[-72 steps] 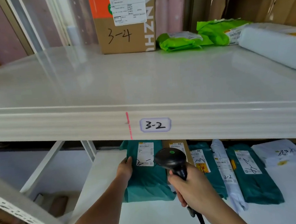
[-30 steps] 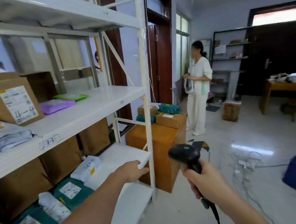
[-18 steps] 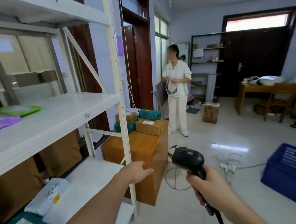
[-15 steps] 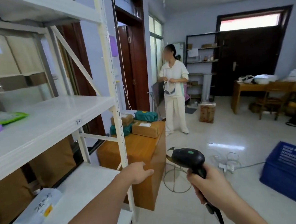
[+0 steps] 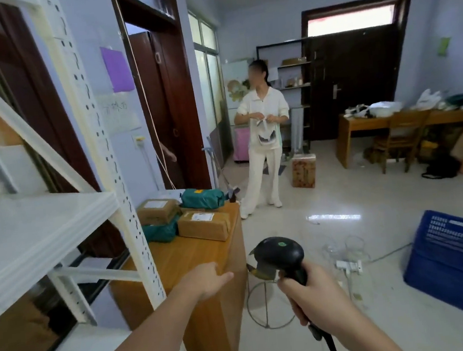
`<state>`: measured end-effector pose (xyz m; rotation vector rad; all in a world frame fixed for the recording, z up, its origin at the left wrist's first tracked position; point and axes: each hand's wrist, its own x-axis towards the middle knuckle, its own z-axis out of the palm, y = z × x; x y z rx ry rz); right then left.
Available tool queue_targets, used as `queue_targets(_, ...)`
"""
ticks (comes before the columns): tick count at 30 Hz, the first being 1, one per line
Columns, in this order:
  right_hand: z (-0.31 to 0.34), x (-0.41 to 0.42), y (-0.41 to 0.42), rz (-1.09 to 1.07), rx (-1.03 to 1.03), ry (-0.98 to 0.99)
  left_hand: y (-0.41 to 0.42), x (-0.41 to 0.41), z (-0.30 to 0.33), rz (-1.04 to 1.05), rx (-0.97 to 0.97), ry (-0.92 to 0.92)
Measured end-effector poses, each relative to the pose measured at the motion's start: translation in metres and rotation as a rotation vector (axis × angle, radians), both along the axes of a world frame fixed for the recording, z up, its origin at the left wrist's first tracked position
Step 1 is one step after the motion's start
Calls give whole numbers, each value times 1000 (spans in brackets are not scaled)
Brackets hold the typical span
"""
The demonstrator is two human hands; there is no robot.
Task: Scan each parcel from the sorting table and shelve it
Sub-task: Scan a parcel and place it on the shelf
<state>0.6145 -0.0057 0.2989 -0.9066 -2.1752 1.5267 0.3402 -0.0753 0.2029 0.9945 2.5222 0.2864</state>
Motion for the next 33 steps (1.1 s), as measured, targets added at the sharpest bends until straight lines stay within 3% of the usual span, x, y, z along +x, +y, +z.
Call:
queue_targets(16, 11, -208, 229, 138, 45, -14, 206, -199, -2, 95, 24, 36)
queue_targets(22, 4, -283, 280, 156, -4, 3, 259, -284, 0, 66, 26, 94)
queue_targets(33, -5, -427, 343, 193, 0, 42, 315, -407, -7, 45, -12, 39)
